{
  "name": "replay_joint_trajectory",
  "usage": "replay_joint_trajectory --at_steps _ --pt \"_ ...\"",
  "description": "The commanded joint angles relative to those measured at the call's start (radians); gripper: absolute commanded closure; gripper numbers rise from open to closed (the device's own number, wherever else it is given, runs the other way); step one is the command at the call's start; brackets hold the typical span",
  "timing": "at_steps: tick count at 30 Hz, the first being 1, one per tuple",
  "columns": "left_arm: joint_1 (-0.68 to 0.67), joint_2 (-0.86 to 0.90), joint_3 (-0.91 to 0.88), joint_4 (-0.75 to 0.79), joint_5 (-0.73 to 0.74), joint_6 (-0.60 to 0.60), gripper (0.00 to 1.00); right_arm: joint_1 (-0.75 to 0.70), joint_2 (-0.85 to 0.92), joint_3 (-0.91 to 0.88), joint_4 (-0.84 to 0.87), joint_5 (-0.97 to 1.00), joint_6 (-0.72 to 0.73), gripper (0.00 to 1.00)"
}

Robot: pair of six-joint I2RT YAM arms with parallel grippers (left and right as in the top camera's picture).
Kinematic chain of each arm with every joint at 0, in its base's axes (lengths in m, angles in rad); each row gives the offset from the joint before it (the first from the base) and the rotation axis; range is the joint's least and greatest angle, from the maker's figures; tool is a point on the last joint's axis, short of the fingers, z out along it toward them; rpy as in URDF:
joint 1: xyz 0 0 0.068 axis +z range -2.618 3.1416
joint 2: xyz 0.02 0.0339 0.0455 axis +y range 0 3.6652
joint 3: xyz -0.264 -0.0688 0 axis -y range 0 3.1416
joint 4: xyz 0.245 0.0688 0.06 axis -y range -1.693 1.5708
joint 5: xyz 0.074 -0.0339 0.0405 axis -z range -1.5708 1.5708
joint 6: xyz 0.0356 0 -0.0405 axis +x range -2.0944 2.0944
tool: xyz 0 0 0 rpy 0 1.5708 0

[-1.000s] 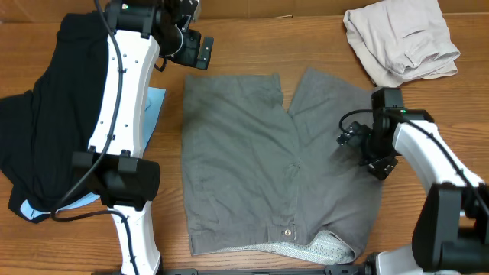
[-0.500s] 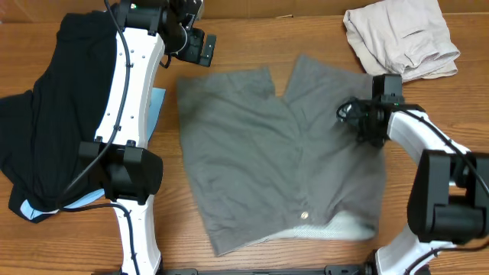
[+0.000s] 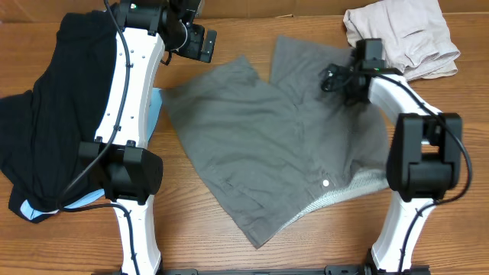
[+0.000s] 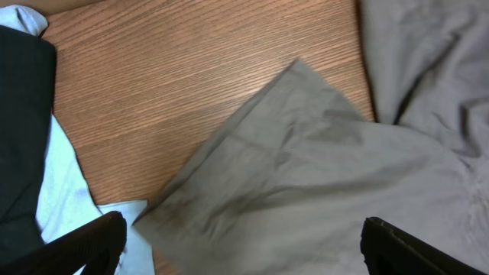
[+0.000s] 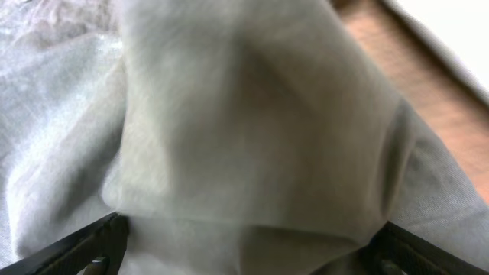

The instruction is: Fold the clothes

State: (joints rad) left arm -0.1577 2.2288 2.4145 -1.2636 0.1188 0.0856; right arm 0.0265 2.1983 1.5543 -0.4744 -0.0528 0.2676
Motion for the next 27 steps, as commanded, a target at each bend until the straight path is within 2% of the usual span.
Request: replay_joint_trajectory --at_steps 1,10,17,21,27 --pt "-0.006 0.018 0.0 0.005 0.004 0.02 0.0 0.067 0.082 0.051 -0.019 -0.079 -0.011 0.01" --pt "-0.002 0.023 0.0 0.013 0.004 0.021 0.0 0.222 0.088 0.131 -0.028 -0.074 -0.063 0.01" --pt "0.002 0.023 0.0 0.012 0.003 0.023 0.0 0.329 0.089 0.132 -0.087 0.024 -0.073 0.0" --pt "0.003 0.023 0.0 0.013 0.002 0.024 0.0 0.329 0.089 0.166 -0.162 0.012 -0.05 0.0" --pt "0.003 0.023 0.0 0.016 0.002 0.042 0.0 0.32 0.087 0.29 -0.365 -0.041 -0.055 0.0"
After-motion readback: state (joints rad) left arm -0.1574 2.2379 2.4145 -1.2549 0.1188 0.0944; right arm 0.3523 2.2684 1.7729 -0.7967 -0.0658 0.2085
